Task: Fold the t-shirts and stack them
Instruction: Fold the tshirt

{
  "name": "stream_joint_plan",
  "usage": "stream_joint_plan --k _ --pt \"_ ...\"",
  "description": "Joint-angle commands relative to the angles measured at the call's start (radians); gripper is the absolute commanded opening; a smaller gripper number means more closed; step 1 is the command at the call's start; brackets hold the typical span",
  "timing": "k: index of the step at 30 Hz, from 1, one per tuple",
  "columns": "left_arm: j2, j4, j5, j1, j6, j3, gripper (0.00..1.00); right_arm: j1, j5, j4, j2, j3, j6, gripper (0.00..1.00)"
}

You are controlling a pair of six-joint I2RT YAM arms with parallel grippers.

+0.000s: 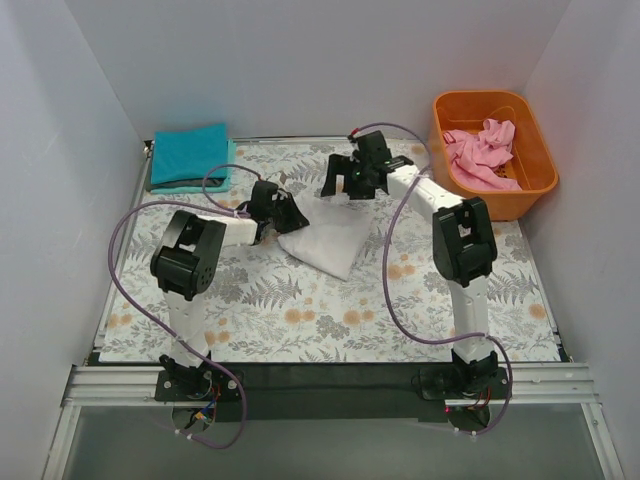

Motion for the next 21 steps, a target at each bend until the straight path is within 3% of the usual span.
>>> stream_joint_plan --k 1,7,12,18,21 --pt "-0.001 -0.261 -0.206 0.027 0.221 0.082 0.03 -0.072 0.055 0.021 -0.13 -0.04 -0.069 0.89" --pt "0.059 -0.327 -0.403 0.064 0.486 0.285 0.16 -0.145 0.052 0.009 -0.237 -0.14 -0.167 0.94" --pt "0.155 -0.37 -0.409 0.136 0.596 0.491 0.3 -0.159 0.044 0.009 -0.289 -0.197 -0.196 0.94" --pt "0.238 -0.387 -0.423 0.199 0.649 0.726 0.31 -0.162 0.023 0.012 -0.286 -0.215 -0.195 0.93" --pt "0.278 -0.378 -0.423 0.223 0.671 0.818 0.22 -0.162 0.017 0.012 -0.288 -0.218 -0.195 0.93"
